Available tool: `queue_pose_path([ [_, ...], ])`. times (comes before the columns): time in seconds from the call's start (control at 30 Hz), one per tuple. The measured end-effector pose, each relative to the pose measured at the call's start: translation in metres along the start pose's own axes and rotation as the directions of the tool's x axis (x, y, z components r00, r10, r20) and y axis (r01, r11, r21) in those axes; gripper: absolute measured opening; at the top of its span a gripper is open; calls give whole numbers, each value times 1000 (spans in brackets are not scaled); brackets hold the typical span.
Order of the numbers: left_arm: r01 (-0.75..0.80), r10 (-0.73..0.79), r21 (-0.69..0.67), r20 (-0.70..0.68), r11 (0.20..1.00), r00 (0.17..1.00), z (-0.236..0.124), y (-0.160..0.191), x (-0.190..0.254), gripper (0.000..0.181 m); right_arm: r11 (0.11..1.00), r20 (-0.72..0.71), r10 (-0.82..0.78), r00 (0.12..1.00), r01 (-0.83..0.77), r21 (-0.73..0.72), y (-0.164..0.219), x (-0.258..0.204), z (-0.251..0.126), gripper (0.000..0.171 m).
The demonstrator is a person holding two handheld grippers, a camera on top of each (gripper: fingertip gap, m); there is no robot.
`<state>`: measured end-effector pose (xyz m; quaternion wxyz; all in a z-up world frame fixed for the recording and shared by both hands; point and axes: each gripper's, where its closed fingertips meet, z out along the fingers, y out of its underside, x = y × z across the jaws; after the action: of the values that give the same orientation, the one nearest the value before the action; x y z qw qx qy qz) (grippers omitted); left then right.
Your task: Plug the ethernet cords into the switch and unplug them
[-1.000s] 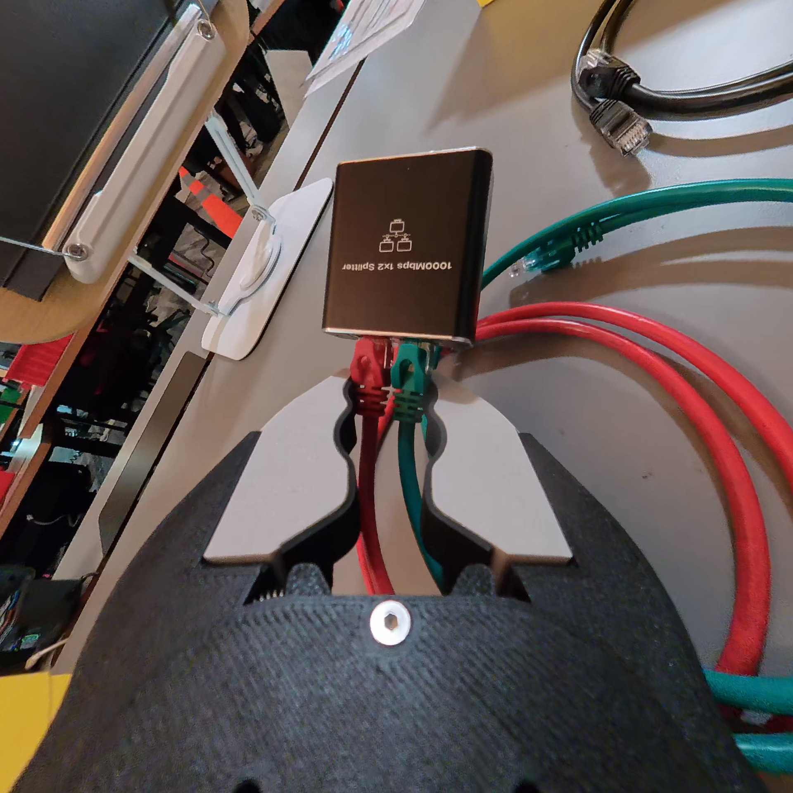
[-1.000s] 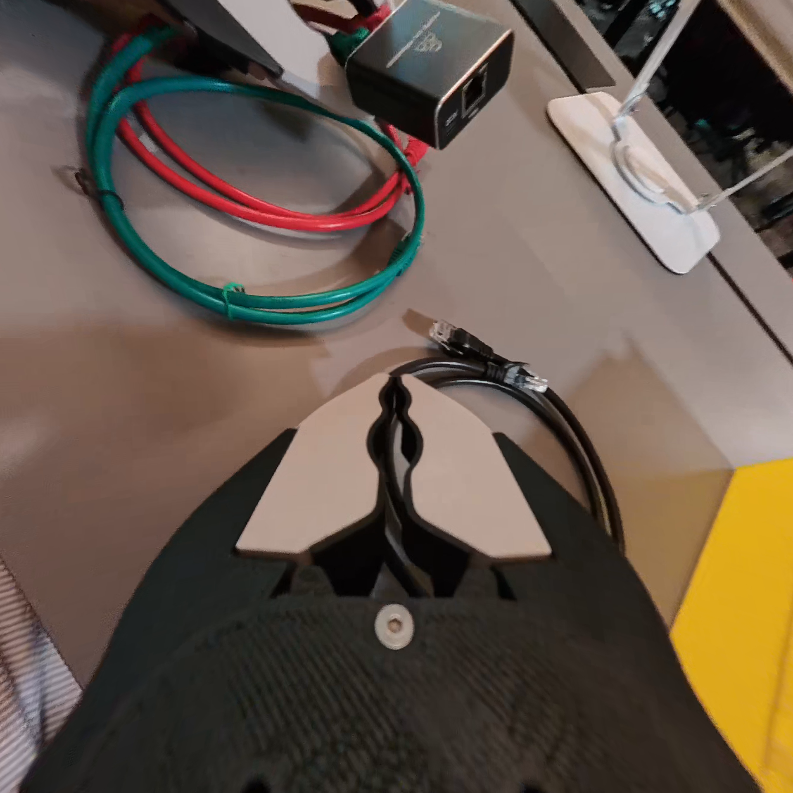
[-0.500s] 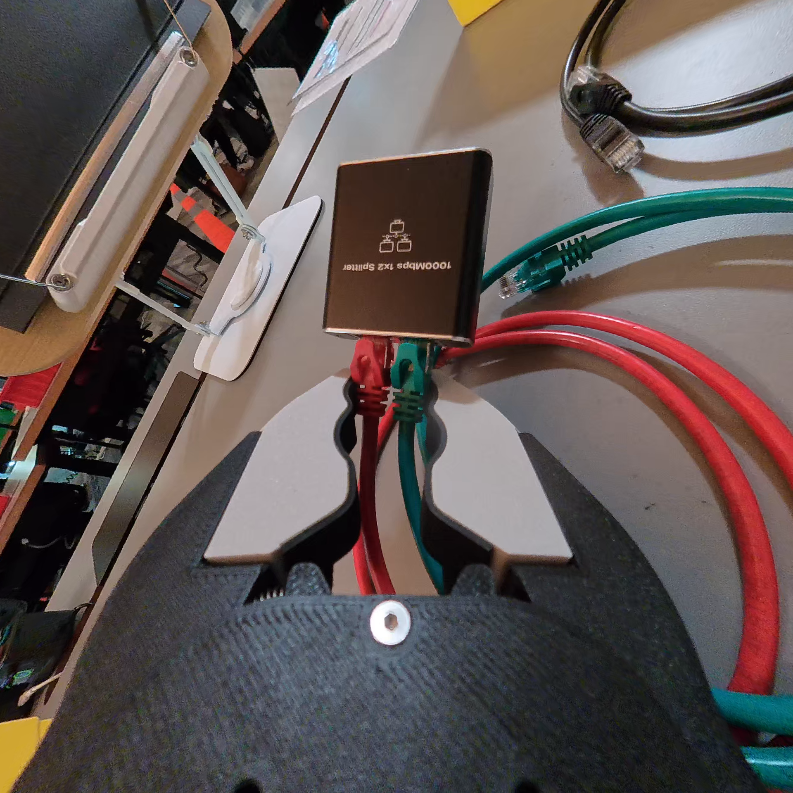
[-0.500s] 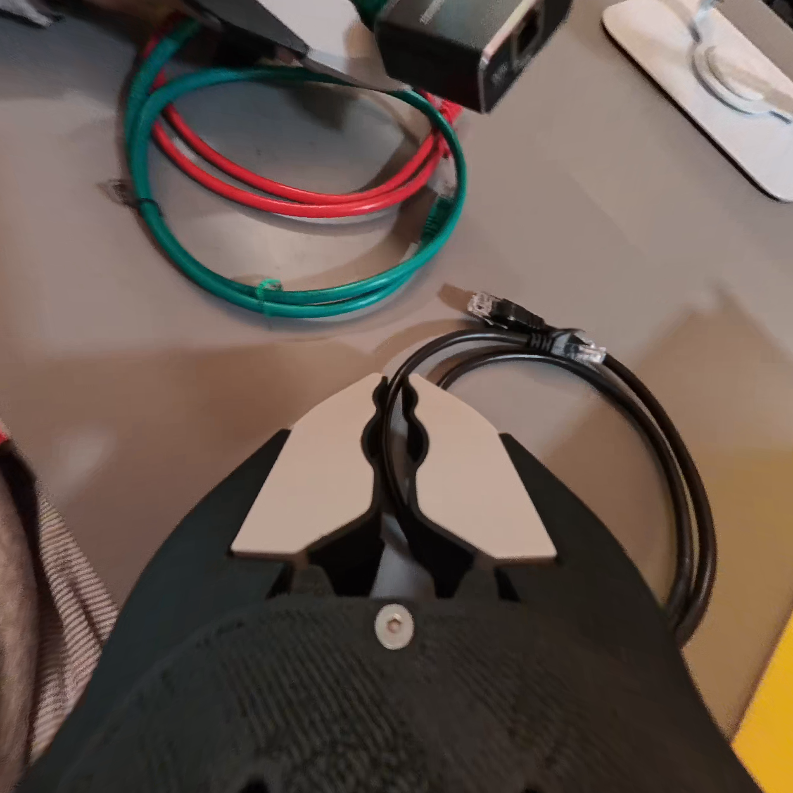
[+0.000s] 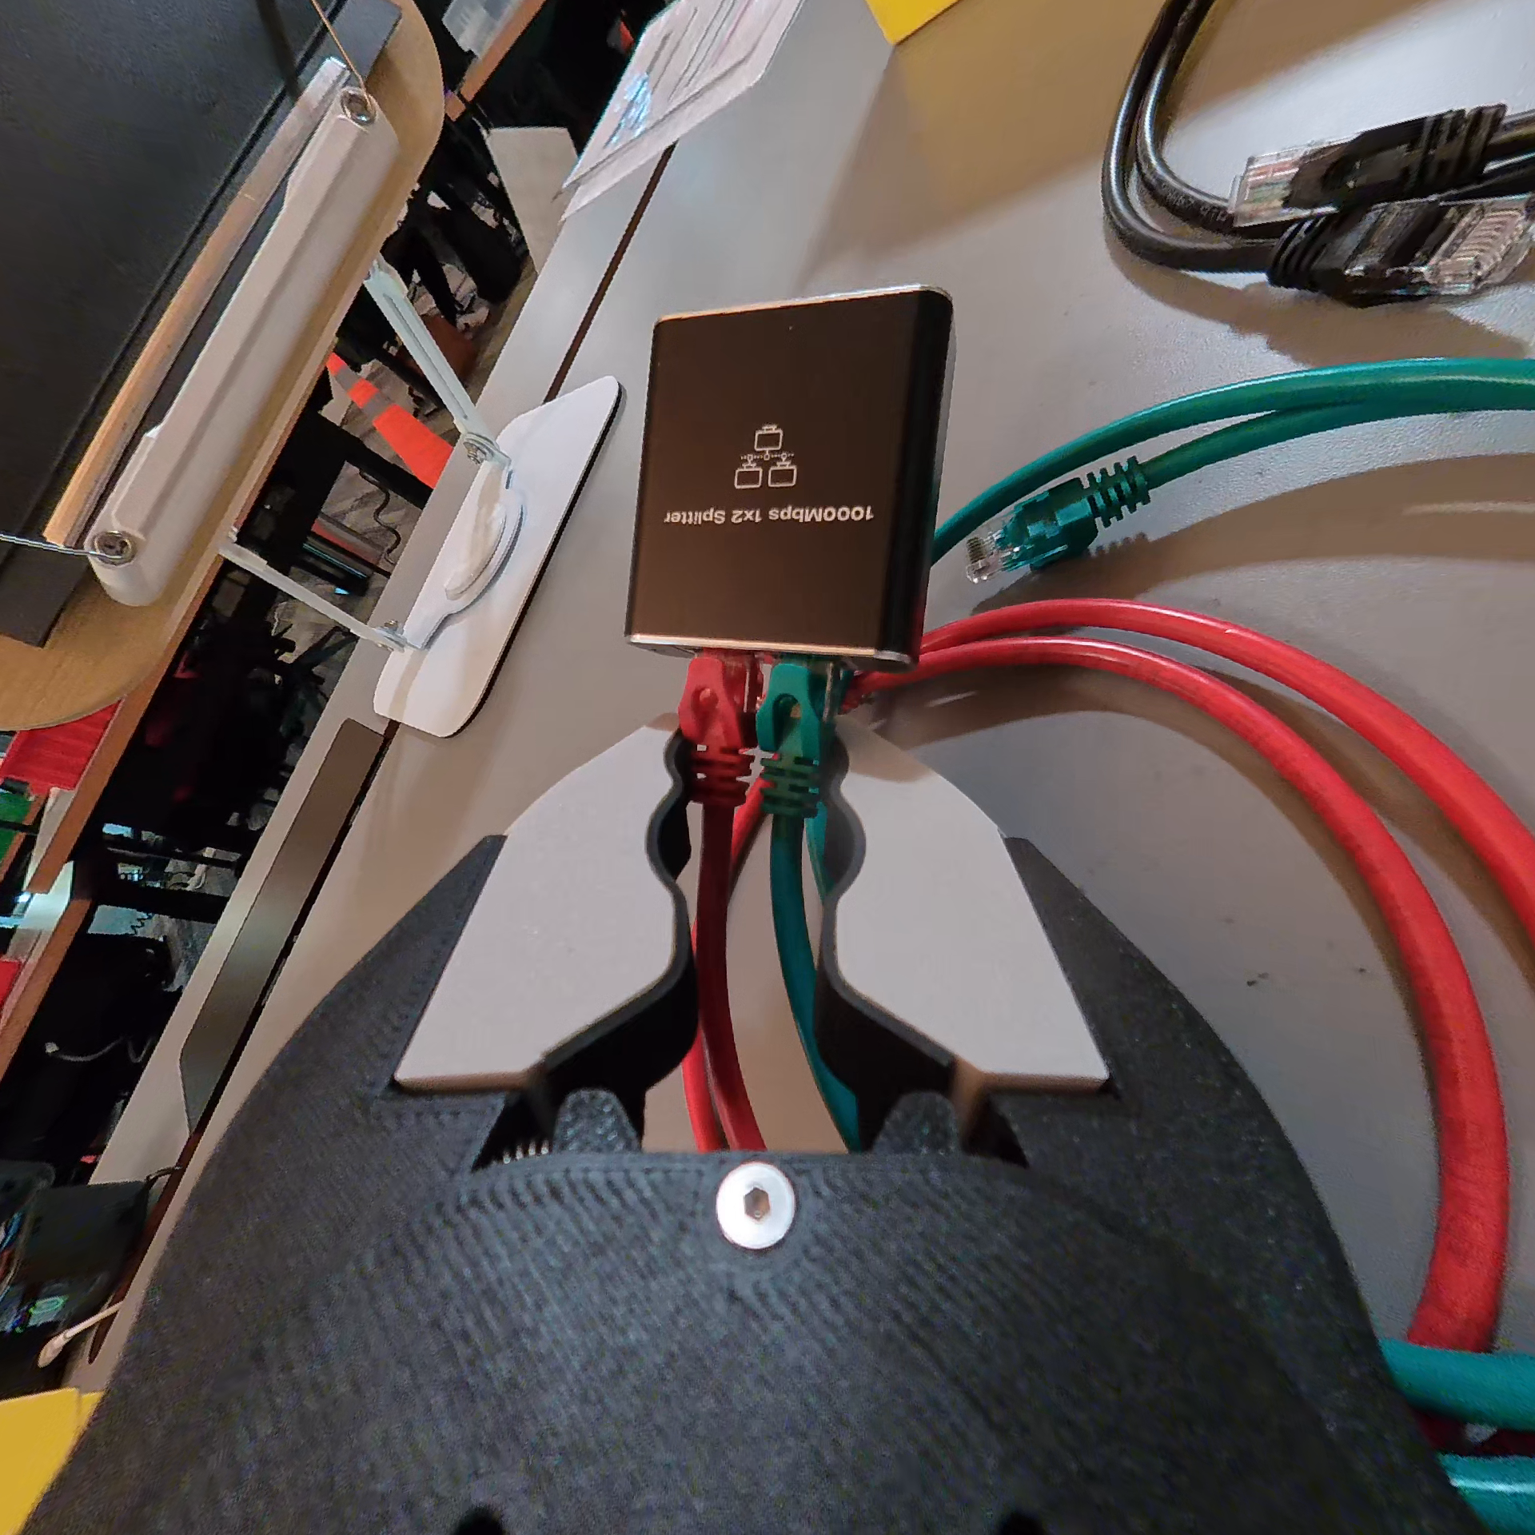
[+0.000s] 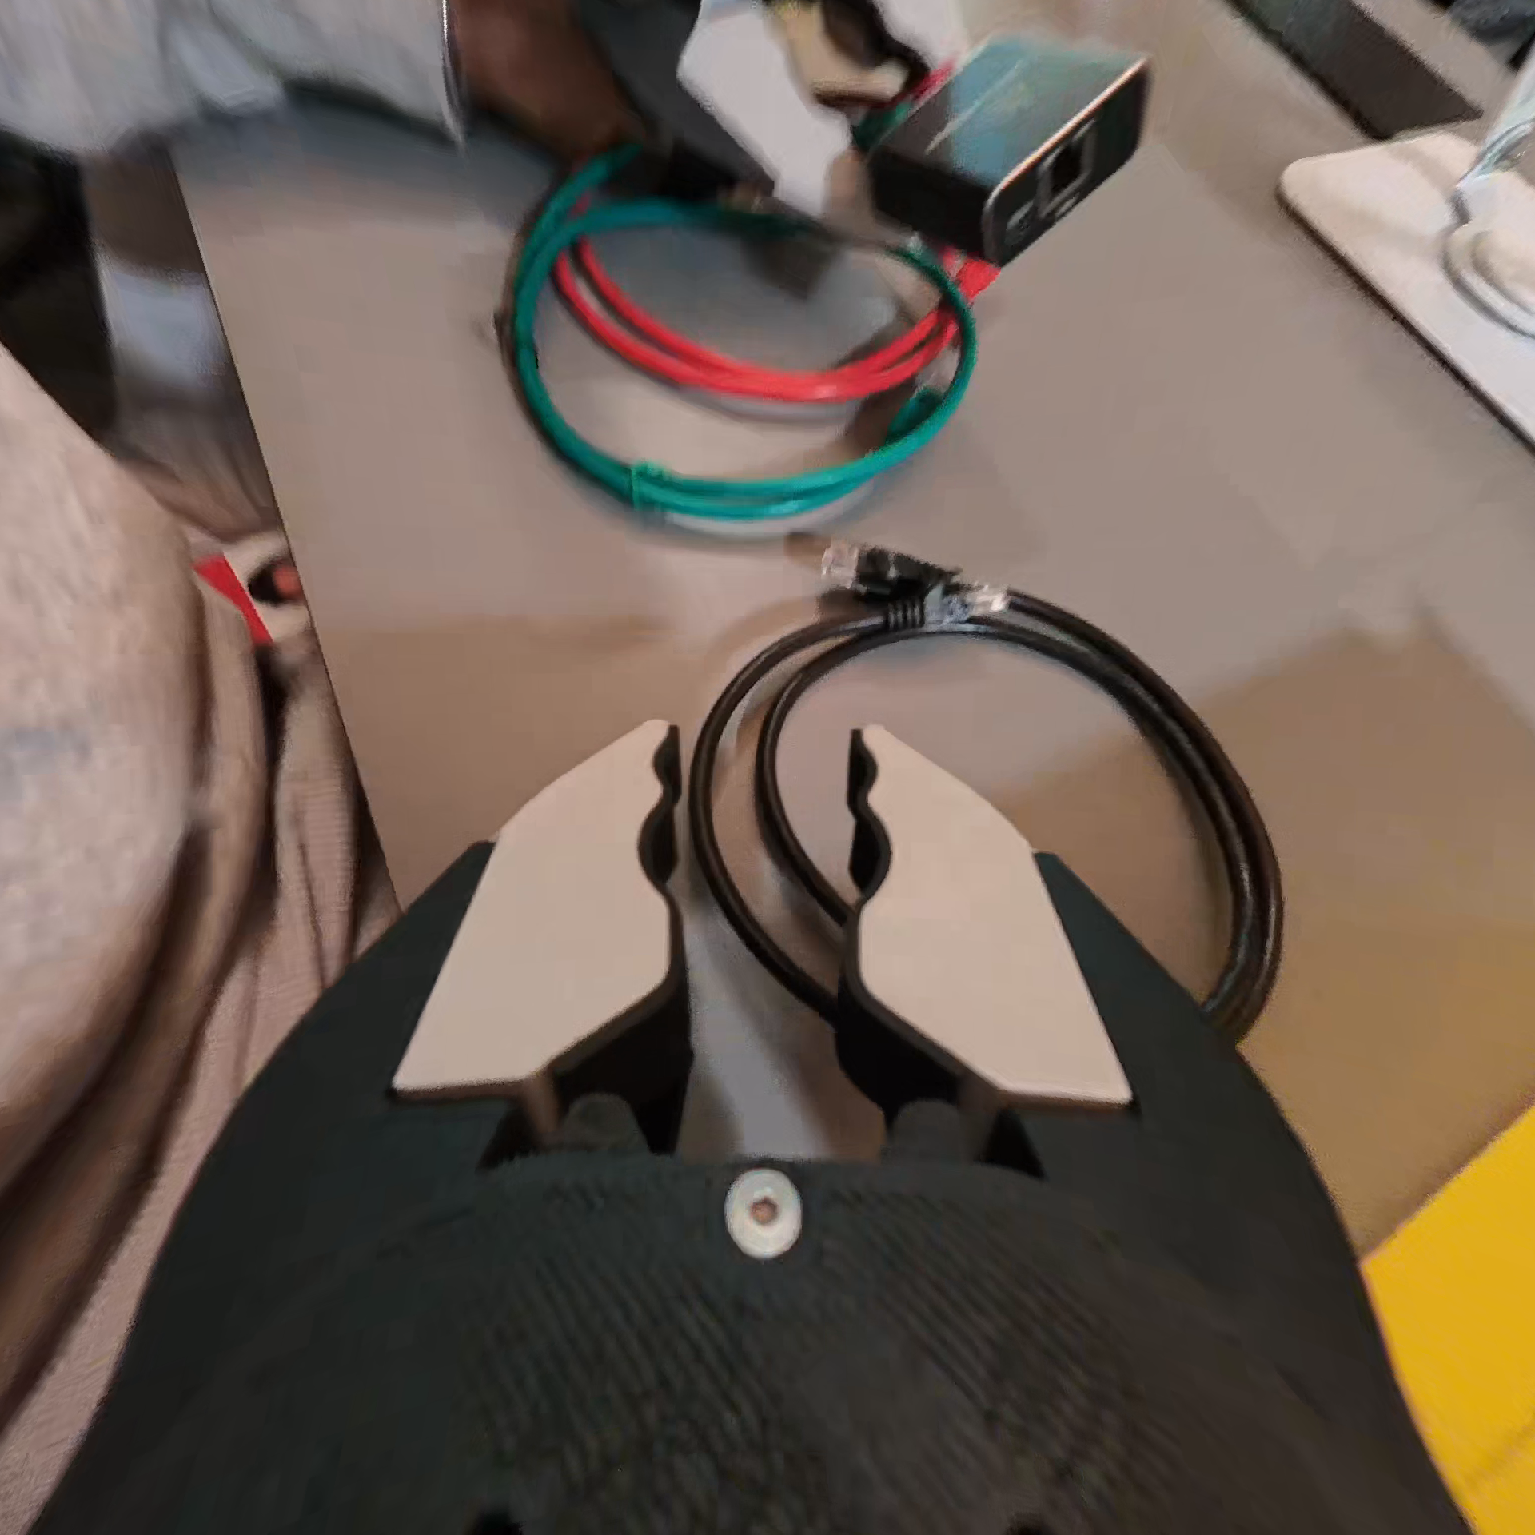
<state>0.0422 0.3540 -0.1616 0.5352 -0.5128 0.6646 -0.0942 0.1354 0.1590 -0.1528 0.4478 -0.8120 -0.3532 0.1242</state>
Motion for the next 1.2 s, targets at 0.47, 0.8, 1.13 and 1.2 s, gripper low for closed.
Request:
queue_pose_path([
  [0.47,-3,3,-5,2,1000,1000,1,1,0,27,935,-309,325,894,-353,-39,-11,22,62,43],
  [0.8,-3,3,-4,0,1000,1000,1,1,-1,27,943,-396,238,887,-308,-122,5,40,64,20],
  [1.13,-11,11,7,-12,1000,1000,0,0,2,27,961,-195,249,949,-218,168,-42,36,34,11],
  [1.2,-29,30,35,-28,999,999,-2,-4,6,27,961,-104,213,972,-189,200,-51,25,31,10],
])
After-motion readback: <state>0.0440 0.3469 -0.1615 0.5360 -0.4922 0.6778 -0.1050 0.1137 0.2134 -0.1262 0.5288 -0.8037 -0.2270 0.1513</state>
